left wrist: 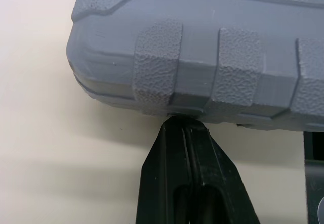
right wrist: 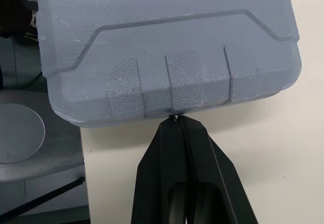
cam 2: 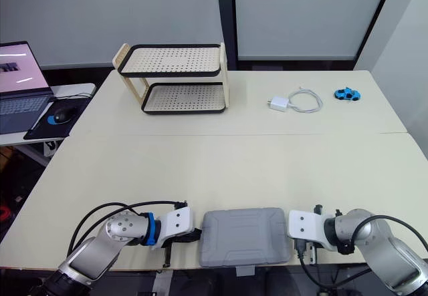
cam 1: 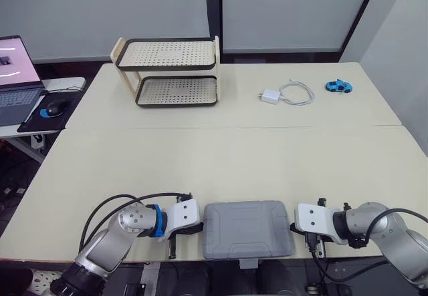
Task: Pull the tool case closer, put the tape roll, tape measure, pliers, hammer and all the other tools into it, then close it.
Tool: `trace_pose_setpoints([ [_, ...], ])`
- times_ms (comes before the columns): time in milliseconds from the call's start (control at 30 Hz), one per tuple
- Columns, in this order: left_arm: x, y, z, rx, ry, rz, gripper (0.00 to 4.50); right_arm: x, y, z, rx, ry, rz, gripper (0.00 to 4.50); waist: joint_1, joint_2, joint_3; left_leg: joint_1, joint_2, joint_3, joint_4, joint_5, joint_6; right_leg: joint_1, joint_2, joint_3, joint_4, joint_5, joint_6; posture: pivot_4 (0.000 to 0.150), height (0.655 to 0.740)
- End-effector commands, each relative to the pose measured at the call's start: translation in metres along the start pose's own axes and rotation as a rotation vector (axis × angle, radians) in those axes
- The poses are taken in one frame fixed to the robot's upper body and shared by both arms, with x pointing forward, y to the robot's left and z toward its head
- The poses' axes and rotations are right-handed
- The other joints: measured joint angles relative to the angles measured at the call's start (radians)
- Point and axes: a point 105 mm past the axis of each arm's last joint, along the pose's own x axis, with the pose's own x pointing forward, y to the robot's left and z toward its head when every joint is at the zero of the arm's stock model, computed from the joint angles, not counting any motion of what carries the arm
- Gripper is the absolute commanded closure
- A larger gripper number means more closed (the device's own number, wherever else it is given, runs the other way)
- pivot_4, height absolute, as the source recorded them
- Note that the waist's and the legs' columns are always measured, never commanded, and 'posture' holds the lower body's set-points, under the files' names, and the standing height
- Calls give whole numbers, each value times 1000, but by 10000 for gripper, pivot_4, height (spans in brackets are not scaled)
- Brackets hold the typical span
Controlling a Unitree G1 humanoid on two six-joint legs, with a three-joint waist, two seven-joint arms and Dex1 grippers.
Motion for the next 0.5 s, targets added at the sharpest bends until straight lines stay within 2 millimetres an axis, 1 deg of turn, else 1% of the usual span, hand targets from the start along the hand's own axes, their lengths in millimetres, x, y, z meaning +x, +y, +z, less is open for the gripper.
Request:
trace_pose_setpoints([
  [33, 7, -3, 6, 22, -22, -16, 45000, 1, 8, 14, -23, -49, 43, 44708, 1, 0, 0, 0, 0, 0, 0, 0, 0, 0, 0, 0, 0, 0, 0, 1500, 7400],
  [167, 8, -2, 6, 23, -25, -13, 45000, 2, 9, 14, -16, -46, 47, 44708, 5, 0, 0, 0, 0, 0, 0, 0, 0, 0, 0, 0, 0, 0, 0, 1500, 7400],
  [300, 5, -2, 3, 23, -13, -13, 45000, 1, 4, 12, -18, -35, 20, 44708, 6, 0, 0, 0, 0, 0, 0, 0, 0, 0, 0, 0, 0, 0, 0, 1500, 7400],
  [400, -1, -2, -3, 18, 5, -9, 45000, -3, 2, 10, -8, -25, 7, 44708, 6, 0, 0, 0, 0, 0, 0, 0, 0, 0, 0, 0, 0, 0, 0, 1500, 7400],
  [500, -16, 9, -12, 6, 41, 34, 45000, -16, -3, 4, 14, 1, -21, 44708, 6, 0, 0, 0, 0, 0, 0, 0, 0, 0, 0, 0, 0, 0, 0, 1500, 7400],
])
